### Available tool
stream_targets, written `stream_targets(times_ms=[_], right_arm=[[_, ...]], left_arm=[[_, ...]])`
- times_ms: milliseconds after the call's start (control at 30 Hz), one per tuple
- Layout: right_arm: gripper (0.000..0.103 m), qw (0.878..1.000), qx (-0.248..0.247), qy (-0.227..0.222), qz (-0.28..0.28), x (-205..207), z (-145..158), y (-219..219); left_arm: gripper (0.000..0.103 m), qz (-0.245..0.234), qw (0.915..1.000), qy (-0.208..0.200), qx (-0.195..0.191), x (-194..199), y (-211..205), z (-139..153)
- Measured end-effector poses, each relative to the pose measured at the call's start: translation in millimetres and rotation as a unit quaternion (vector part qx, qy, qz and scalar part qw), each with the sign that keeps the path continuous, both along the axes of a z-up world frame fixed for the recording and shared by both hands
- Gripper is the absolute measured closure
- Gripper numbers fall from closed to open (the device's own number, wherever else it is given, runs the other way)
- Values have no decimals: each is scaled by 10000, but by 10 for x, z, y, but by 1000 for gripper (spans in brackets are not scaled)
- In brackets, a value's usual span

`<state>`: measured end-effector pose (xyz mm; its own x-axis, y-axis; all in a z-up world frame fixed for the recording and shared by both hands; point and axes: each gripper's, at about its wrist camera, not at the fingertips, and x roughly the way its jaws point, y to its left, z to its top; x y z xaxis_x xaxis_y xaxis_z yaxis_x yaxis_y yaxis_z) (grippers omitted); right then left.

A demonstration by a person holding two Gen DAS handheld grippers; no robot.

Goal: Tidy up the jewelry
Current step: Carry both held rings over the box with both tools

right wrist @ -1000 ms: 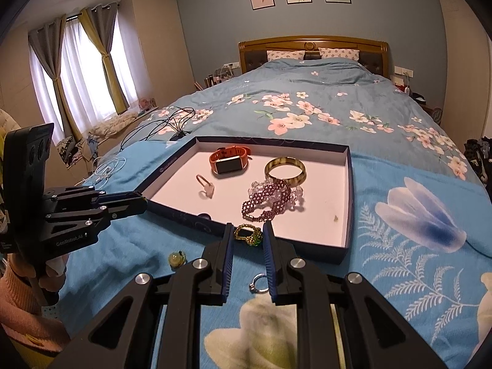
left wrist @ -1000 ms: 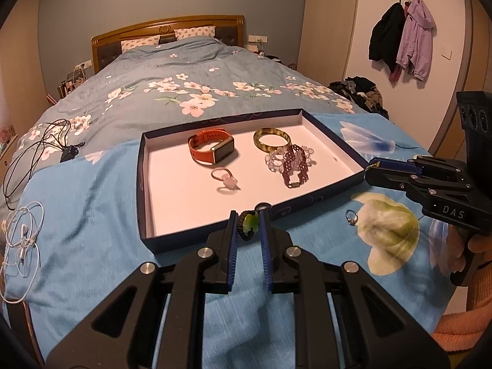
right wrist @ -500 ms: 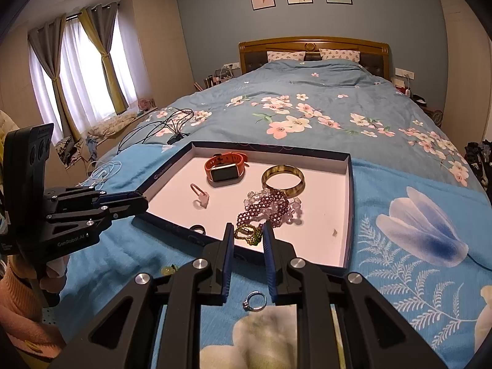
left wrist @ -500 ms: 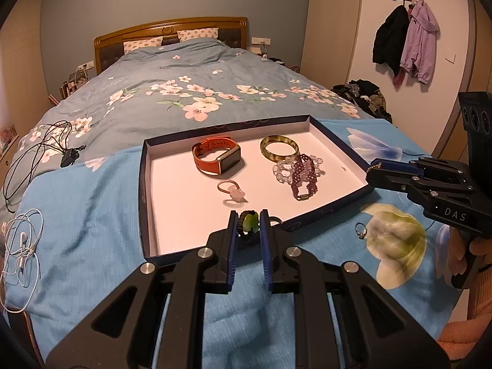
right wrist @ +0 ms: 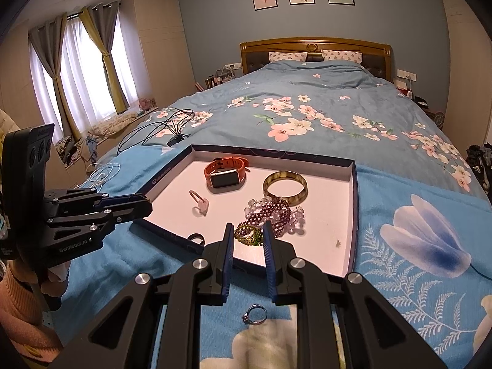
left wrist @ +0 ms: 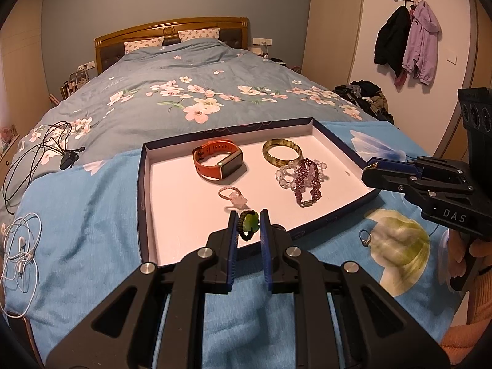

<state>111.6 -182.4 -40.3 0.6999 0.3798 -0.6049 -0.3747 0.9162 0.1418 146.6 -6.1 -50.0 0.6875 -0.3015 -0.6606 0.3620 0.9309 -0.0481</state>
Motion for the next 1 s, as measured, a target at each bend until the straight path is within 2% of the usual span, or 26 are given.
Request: stream_targets(times_ms=[1000], right_arm=[[86,9999,-76,60,58,197,-15,26]], left_arm=[[89,26,10000,38,12,181,-37,-46]])
